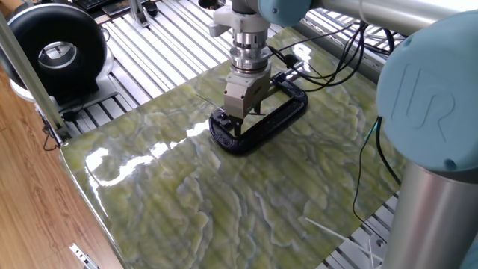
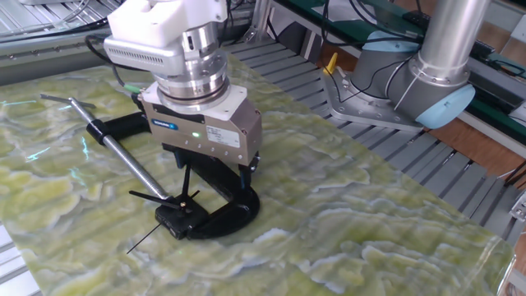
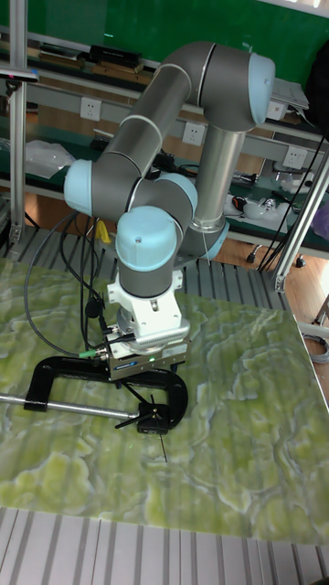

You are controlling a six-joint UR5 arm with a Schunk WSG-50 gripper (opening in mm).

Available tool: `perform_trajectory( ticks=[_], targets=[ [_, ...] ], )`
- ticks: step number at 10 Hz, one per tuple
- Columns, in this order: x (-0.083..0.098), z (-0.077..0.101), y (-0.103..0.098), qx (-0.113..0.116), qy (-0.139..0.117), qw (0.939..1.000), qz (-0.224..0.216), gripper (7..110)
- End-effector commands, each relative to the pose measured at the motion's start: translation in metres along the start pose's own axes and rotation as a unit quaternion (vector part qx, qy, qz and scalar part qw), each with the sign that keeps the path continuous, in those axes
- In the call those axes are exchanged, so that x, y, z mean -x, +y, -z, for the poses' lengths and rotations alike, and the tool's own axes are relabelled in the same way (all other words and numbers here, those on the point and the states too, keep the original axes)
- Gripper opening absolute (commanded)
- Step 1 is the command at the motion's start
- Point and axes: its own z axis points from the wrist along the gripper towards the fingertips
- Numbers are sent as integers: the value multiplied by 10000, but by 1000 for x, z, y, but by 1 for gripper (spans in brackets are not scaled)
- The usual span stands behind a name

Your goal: Turn the hands of a clock

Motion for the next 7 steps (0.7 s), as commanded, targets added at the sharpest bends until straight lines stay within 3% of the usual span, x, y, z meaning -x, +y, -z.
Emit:
perform_trajectory(
  ticks=[1,7],
  targets=[
    [-5,-1,7,154,19,9999,1,22],
    [-3,-4,20,253,10,9996,-121,22]
  ],
)
